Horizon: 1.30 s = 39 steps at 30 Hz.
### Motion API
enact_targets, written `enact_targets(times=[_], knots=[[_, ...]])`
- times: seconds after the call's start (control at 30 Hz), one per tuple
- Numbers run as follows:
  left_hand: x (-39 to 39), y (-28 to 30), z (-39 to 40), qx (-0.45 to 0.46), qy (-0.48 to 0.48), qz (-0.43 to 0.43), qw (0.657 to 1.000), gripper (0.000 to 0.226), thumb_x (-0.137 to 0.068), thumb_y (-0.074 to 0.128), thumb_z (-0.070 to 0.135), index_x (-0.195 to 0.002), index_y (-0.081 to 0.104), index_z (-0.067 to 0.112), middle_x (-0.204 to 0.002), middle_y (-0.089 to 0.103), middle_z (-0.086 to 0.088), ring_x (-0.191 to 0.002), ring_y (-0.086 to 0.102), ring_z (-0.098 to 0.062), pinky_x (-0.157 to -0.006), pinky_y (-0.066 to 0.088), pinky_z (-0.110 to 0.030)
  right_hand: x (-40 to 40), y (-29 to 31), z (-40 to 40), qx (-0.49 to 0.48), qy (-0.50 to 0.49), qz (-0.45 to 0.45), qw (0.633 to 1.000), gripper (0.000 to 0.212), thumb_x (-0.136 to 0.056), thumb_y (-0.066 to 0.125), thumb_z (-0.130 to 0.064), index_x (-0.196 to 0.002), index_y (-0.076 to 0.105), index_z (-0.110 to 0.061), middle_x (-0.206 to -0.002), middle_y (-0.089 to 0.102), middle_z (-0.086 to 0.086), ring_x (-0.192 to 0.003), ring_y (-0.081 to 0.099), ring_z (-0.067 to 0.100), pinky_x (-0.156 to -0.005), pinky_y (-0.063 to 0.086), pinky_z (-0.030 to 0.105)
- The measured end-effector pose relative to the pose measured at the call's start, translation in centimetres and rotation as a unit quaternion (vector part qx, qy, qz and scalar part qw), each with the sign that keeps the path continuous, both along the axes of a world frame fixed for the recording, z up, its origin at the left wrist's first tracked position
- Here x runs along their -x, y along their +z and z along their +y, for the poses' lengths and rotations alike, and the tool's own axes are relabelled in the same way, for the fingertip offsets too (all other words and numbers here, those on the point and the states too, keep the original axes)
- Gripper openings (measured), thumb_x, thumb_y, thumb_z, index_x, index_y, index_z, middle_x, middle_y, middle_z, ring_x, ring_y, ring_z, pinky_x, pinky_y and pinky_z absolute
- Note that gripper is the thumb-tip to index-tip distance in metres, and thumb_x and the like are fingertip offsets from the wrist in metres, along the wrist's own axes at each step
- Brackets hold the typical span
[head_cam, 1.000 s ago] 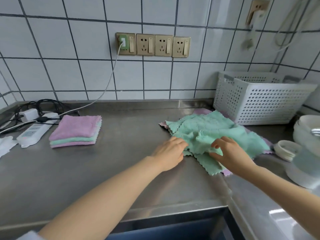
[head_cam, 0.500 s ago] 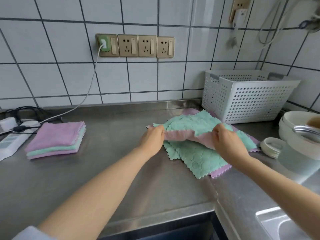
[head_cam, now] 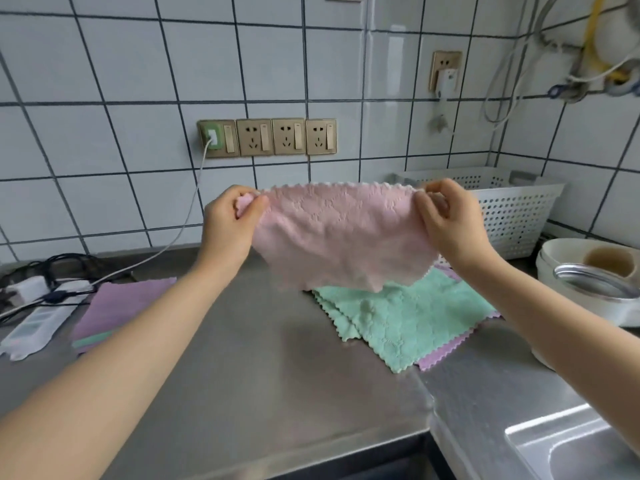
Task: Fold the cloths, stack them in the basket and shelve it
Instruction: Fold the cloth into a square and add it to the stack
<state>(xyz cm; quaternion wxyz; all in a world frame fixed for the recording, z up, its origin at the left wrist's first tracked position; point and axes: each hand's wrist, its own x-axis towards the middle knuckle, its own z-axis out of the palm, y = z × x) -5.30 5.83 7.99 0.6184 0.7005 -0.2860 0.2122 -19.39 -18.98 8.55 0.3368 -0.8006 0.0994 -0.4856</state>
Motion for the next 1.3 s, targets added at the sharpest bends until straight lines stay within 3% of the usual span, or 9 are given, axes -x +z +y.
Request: enact_targets(times=[0.13,0.27,0.4,0.63,0.77,0.9,0.97,1.1,1.3], knots=[[1.9,-0.4,6.4,-0.002,-0.098,0.139,0.985,0.01,-0.085,0.068,0.018,-0.075,0.067,0.018,-0.078,0.065,0.0,-0.075,0.059,-0.013,-0.073,0.046,-0.027,1.0,-1.2,2.7,-0.11,0.136,0.069,0.982,0.014,-0.091,0.062,-0.021,-0.078,0.064,-0.015,-0.072,0.06,-0.001,-0.068,0.051,0.009,-0.062,0.043,0.022],[3.1,-0.7,11.2,0.031,-0.2,0.277,0.939,0.017,-0.077,0.065,0.019,-0.091,0.063,0.009,-0.077,0.065,-0.004,-0.065,0.061,-0.012,-0.06,0.05,-0.019,0.9,-1.6,5.2,-0.288,0.26,0.101,0.916,0.017,-0.09,0.063,-0.021,-0.077,0.067,-0.011,-0.074,0.063,0.002,-0.071,0.057,0.015,-0.064,0.048,0.024],[1.1,-2.9,14.1,-0.028,-0.11,0.28,0.953,0.007,-0.087,0.062,0.013,-0.091,0.064,0.008,-0.076,0.063,-0.001,-0.062,0.057,-0.01,-0.052,0.043,-0.016,-1.3,-3.1,7.1,-0.326,0.242,0.189,0.894,0.025,-0.087,0.068,-0.022,-0.084,0.065,0.002,-0.068,0.065,0.005,-0.059,0.06,0.013,-0.053,0.051,0.019],[-2.6,-11.5,17.3,-0.34,0.039,0.245,0.907,0.02,-0.078,0.072,0.014,-0.062,0.061,0.012,-0.054,0.044,0.002,-0.055,0.038,-0.016,-0.055,0.029,-0.025,-5.3,-11.5,7.6,0.038,0.141,0.423,0.894,0.041,-0.084,0.062,-0.012,-0.051,0.036,-0.013,-0.05,0.04,0.003,-0.05,0.032,0.015,-0.046,0.027,0.024],[-3.9,-13.0,16.5,-0.328,0.087,0.241,0.91,0.031,-0.079,0.067,0.005,-0.056,0.051,0.018,-0.042,0.044,0.004,-0.037,0.047,-0.017,-0.047,0.033,-0.023,-7.4,-12.8,8.1,0.017,0.098,0.432,0.896,0.036,-0.084,0.063,-0.014,-0.054,0.043,-0.012,-0.046,0.046,0.002,-0.036,0.048,0.014,-0.037,0.036,0.019],[-5.1,-12.7,15.1,-0.199,0.122,0.287,0.929,0.013,-0.085,0.053,-0.002,-0.092,0.058,0.009,-0.091,0.06,-0.018,-0.06,0.069,-0.037,-0.069,0.057,-0.046,-9.4,-12.1,9.2,-0.099,0.085,0.375,0.918,0.016,-0.09,0.049,-0.005,-0.075,0.054,-0.001,-0.066,0.054,0.009,-0.052,0.069,0.028,-0.046,0.054,0.031],[-4.6,-13.0,14.6,-0.241,0.122,0.251,0.93,0.039,-0.086,0.054,0.002,-0.125,0.051,0.007,-0.124,0.057,-0.016,-0.081,0.069,-0.034,-0.082,0.055,-0.043,-9.7,-12.4,10.0,-0.088,0.08,0.376,0.919,0.024,-0.09,0.049,-0.007,-0.109,0.062,-0.002,-0.094,0.062,0.013,-0.071,0.071,0.034,-0.068,0.058,0.04],[0.4,-14.9,14.4,-0.389,0.039,0.107,0.914,0.064,-0.087,0.06,0.011,-0.145,0.033,0.017,-0.147,0.035,0.0,-0.128,0.042,-0.014,-0.107,0.03,-0.024,-6.4,-14.5,11.9,0.15,0.117,0.42,0.887,0.05,-0.091,0.053,-0.015,-0.14,0.041,-0.013,-0.139,0.047,0.009,-0.123,0.05,0.027,-0.098,0.037,0.029],[8.6,-16.9,15.7,-0.532,-0.124,0.045,0.836,0.066,-0.087,0.035,0.064,-0.146,0.024,0.038,-0.151,0.005,0.03,-0.139,-0.008,0.013,-0.117,-0.002,-0.019,1.0,-17.6,14.0,0.263,0.271,0.365,0.851,0.036,-0.097,0.044,-0.031,-0.128,0.057,-0.017,-0.139,0.046,-0.004,-0.13,0.044,0.009,-0.106,0.023,0.007]])
